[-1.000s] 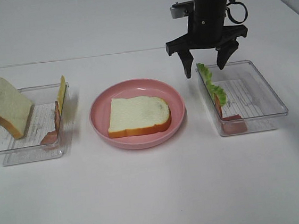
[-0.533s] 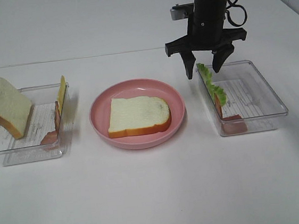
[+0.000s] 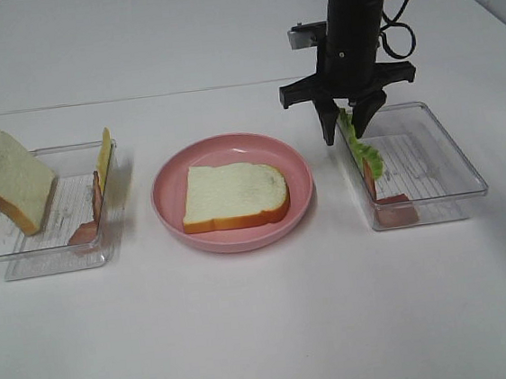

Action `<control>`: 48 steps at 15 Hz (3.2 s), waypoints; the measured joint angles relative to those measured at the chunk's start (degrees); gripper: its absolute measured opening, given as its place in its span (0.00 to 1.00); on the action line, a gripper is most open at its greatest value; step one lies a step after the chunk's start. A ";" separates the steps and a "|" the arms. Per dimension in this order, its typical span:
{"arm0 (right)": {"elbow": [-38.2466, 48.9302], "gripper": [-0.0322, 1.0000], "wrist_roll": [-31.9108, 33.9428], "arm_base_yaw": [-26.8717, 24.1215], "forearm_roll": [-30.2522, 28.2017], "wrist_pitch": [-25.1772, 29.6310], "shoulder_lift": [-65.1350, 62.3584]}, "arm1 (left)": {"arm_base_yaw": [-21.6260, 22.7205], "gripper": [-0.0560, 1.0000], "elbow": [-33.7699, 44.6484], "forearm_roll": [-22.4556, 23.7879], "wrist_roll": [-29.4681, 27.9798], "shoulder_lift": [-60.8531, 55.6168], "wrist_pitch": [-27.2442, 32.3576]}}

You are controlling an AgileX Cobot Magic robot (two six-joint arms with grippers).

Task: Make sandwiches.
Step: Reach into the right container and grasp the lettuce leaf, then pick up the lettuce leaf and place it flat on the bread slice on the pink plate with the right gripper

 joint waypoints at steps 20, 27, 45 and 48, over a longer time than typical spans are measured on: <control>0.00 0.05 -0.97 0.00 0.63 -0.06 -5.67 | 0.00 0.99 0.00 0.00 0.00 0.00 0.00; 8.65 0.05 -1.09 0.00 21.03 -0.11 -17.82 | 0.00 0.99 0.00 0.00 0.00 0.00 0.00; 23.49 0.05 -33.92 0.00 65.09 -12.55 -3.15 | 0.00 0.99 0.00 0.00 0.00 0.00 0.00; 22.40 0.05 -34.09 0.00 60.73 -13.92 -3.15 | 0.00 0.99 0.00 0.00 0.00 0.00 0.00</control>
